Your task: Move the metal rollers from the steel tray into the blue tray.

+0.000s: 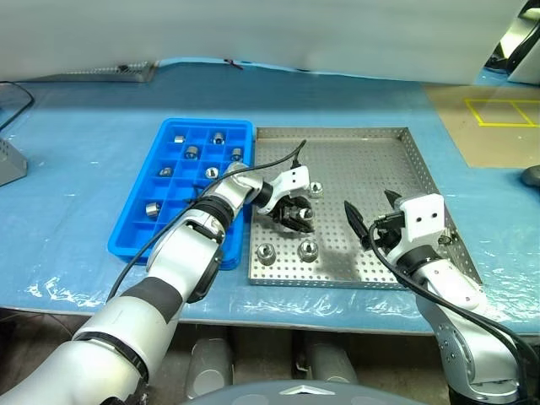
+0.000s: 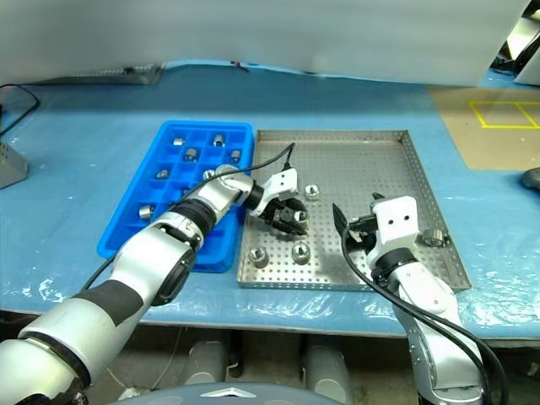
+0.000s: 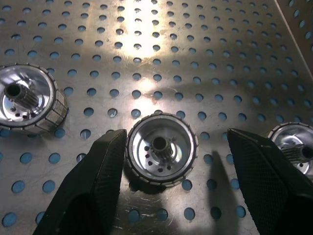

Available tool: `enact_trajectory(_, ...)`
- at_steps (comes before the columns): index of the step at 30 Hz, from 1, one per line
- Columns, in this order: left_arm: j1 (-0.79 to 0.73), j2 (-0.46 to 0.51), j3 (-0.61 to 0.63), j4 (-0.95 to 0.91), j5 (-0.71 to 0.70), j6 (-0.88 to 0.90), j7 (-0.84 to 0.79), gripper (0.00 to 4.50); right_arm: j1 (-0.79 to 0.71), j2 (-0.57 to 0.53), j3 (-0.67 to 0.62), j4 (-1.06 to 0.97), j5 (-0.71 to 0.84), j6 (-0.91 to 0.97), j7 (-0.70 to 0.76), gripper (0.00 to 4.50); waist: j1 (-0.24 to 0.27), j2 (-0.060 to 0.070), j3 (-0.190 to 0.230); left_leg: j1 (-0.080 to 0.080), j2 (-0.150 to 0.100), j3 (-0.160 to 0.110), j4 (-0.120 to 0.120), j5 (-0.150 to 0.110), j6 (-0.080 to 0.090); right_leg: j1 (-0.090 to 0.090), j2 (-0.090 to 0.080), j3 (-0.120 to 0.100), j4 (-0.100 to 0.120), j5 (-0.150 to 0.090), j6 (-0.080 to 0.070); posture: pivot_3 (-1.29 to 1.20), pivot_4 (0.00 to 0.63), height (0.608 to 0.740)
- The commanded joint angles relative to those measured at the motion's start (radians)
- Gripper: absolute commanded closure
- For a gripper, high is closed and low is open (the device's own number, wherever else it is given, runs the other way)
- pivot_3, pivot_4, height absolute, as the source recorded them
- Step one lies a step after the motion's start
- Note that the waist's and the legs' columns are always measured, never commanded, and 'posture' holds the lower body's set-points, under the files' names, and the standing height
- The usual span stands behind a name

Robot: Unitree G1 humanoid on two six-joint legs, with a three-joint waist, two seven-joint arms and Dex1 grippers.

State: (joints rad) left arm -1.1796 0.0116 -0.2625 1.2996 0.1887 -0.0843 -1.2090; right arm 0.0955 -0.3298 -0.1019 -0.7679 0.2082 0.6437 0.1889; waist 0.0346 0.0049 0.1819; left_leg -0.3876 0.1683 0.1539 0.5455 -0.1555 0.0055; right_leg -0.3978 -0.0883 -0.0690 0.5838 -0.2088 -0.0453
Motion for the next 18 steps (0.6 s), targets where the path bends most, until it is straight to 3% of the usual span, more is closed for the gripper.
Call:
enact_trajectory(1,-0.005,-0.015,-0.009,0.000,0.025,0.012,0.039,1.05,-0.006,-0.003,0.008,-0.025,-0.022,0.003,-0.015,0.29,0.001,0.000,0.000,0.000,0.000,0.000,0.000,0.000,0.000,0.000,0.000,0.000,0.000,0.000,0.000,-0.33,0.150,0.740)
enact_trajectory(9,0.005,-0.036,0.006,0.003,0.029,0.011,0.059,1.05,-0.001,0.003,0.021,-0.043,-0.037,0.015,-0.028,0.29,0.000,0.000,0.000,0.005,0.000,0.000,0.001,-0.001,0.001,0.006,-0.001,0.000,-0.001,0.000,0.000,-0.34,0.150,0.740)
enact_trajectory(14,0.004,-0.027,0.004,0.002,0.043,-0.022,0.116,2.22,-0.009,0.002,0.019,-0.039,-0.041,0.016,-0.024,0.29,-0.001,0.000,0.000,0.005,0.000,0.000,0.000,-0.001,0.001,0.006,0.000,0.000,-0.002,0.000,0.000,-0.33,0.150,0.740)
enact_trajectory(18,0.003,-0.025,0.015,0.003,0.031,-0.028,0.093,2.74,-0.022,0.000,0.022,-0.025,-0.040,0.011,-0.017,0.29,-0.003,0.000,0.000,0.004,0.000,0.000,0.000,-0.001,0.002,0.006,0.000,0.000,-0.003,0.000,0.000,-0.32,0.150,0.740)
